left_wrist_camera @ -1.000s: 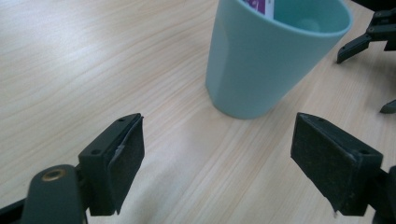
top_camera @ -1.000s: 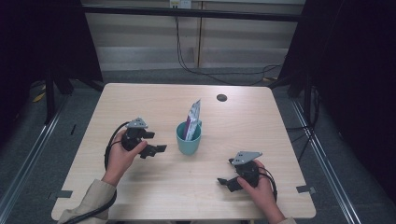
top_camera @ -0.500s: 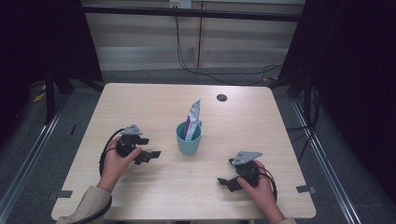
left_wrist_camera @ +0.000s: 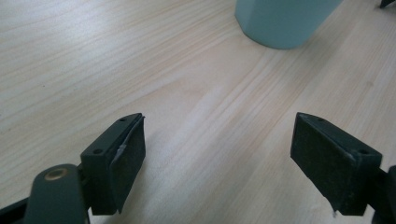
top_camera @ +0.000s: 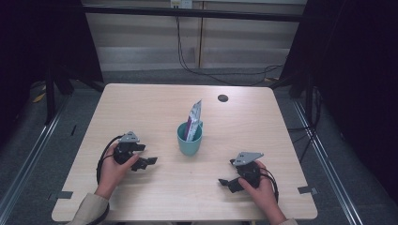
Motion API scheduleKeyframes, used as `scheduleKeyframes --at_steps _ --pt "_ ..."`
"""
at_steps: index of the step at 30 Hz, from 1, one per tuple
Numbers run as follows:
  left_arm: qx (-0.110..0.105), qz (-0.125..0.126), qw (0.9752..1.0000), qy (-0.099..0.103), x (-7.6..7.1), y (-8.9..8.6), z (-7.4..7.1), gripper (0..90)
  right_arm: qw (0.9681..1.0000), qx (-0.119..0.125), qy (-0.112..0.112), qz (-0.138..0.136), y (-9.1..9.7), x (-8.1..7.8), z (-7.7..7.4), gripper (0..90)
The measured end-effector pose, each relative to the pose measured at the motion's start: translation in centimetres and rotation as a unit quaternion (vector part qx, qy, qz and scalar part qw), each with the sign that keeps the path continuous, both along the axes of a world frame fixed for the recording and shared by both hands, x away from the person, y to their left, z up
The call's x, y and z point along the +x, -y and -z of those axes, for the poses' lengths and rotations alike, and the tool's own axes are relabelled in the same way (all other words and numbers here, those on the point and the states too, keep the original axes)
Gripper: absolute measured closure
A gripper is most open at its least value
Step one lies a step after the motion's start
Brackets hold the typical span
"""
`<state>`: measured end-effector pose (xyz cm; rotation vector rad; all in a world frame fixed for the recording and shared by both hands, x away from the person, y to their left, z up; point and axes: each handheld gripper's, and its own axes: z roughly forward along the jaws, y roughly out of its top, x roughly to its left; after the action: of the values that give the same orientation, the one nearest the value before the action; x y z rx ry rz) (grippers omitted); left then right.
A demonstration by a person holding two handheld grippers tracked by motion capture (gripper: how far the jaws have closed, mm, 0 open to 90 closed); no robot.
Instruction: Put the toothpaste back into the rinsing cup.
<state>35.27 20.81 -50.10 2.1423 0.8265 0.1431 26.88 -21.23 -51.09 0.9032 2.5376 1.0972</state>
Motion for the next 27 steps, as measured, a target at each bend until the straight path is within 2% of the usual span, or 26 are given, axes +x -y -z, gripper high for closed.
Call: scheduleKeyframes --at_steps 11,17,19,23,25,27 --pt "0.022 0.002 0.9997 0.01 -0.35 -0.67 0.42 18.4 1.0 0.0 0.0 0.0 0.0 0.0 0.0 10.7" --pt "0.04 0.008 0.9988 0.027 -0.51 -0.79 0.44 18.4 1.0 0.0 0.0 0.0 0.0 0.0 0.0 10.7" --pt "0.036 0.009 0.999 0.026 -0.58 -0.72 0.52 18.2 1.0 0.0 0.0 0.0 0.0 0.0 0.0 10.7" --pt "0.046 0.016 0.9982 0.034 -0.72 -0.65 0.59 17.5 1.0 0.0 0.0 0.0 0.0 0.0 0.0 10.7" --pt "0.053 0.02 0.9973 0.046 -0.79 -0.66 0.64 16.9 1.0 0.0 0.0 0.0 0.0 0.0 0.0 10.7" --pt "0.051 0.018 0.9975 0.047 -0.96 -0.62 0.75 16.4 1.0 0.0 0.0 0.0 0.0 0.0 0.0 10.7"
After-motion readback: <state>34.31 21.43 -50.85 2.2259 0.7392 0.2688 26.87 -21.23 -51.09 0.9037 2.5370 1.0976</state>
